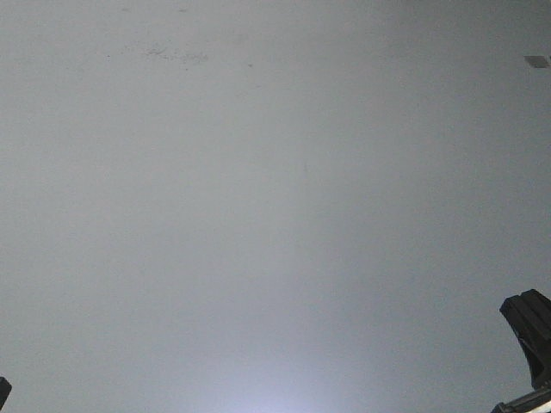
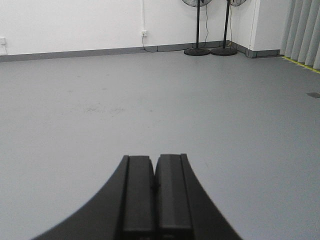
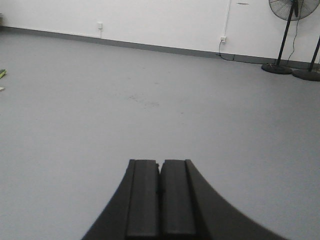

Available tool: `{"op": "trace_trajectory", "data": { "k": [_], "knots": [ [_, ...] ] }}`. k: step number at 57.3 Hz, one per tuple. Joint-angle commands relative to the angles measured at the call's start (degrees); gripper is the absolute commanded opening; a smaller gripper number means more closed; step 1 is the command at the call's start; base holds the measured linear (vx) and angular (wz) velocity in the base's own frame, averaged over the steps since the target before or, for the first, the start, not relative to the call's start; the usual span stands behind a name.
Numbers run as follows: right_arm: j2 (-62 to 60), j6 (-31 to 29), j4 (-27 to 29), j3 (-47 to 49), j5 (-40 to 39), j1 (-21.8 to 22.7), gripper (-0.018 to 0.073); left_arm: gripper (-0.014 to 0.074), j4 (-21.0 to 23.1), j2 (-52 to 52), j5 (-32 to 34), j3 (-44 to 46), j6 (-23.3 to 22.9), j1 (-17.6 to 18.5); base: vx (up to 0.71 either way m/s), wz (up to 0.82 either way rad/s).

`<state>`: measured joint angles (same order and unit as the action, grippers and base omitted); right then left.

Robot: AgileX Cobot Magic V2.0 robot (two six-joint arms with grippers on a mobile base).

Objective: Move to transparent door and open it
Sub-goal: 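Turn the base away from the wall toward the glass door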

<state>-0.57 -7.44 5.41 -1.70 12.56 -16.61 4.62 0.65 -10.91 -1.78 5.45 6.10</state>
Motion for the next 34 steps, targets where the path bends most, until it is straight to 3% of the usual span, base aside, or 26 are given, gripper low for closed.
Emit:
{"op": "trace_trajectory", "data": {
  "k": [1,34],
  "knots": [
    [0.4,-0.3,-0.3,-0.2,-4.7,0.1,-0.0006,0.0,0.2,0.8,5.1,-0.8,-0.3,0.3,0.0,0.0],
    [0.4,-0.3,-0.3,-0.2,-4.7,0.1,-0.0006,0.0,-0.1,0.8,5.1,-0.8,-0.2,0.3,0.0,0.0]
  ]
}}
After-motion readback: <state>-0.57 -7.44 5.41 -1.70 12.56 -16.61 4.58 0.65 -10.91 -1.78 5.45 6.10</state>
